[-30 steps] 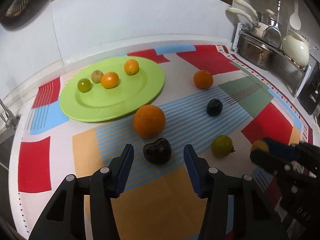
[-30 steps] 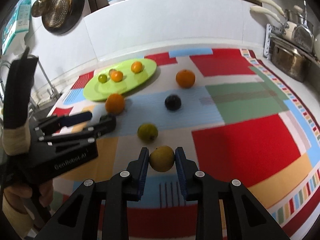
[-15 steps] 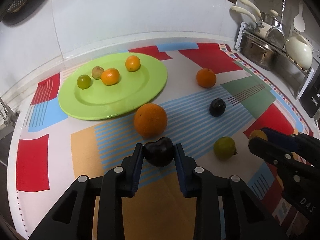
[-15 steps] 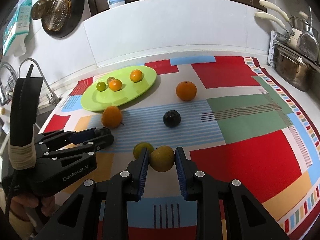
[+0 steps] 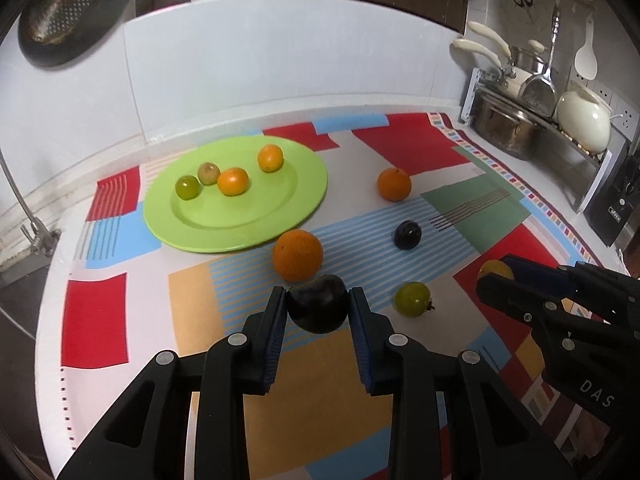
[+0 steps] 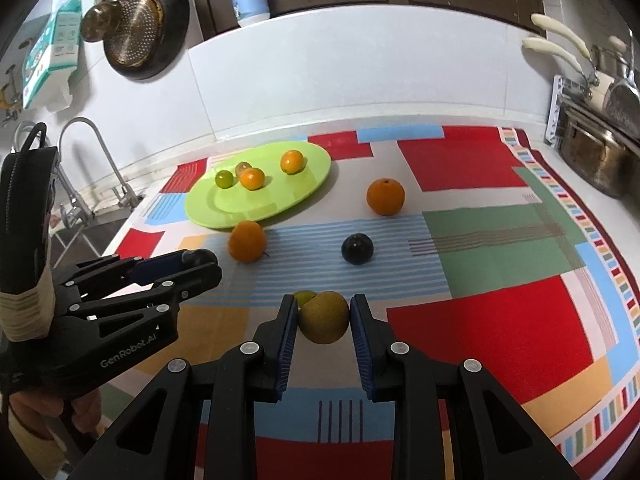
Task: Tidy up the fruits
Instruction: 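Carry the plum in the left tool over the plate while the right tool carries its fruit there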
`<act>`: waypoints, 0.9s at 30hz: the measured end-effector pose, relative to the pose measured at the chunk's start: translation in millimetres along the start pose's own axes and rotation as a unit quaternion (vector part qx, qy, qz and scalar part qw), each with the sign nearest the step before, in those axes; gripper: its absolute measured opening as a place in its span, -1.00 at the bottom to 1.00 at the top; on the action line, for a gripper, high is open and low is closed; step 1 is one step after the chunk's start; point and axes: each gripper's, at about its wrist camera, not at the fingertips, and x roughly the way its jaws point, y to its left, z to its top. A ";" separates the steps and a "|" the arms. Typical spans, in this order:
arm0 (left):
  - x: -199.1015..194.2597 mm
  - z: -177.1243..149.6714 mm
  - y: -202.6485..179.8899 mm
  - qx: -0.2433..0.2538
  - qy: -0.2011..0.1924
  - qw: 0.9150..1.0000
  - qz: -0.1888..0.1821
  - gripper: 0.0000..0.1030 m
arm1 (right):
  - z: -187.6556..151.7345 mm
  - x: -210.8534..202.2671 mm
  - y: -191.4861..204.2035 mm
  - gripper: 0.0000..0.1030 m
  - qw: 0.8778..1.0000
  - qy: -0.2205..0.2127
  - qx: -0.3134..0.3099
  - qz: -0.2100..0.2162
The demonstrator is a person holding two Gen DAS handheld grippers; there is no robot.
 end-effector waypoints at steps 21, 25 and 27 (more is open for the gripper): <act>-62.1 28.4 19.3 -0.008 -0.077 0.996 0.046 -0.39 | 50.7 -31.5 27.5 -0.45 0.995 -0.066 -0.055 0.045; -66.8 36.1 27.1 -0.008 -0.088 0.994 0.057 -0.39 | 64.8 -29.7 35.6 -0.45 0.993 -0.079 -0.068 0.057; -67.1 39.2 31.2 -0.010 -0.092 0.994 0.059 -0.39 | 70.9 -28.5 38.6 -0.45 0.992 -0.083 -0.071 0.060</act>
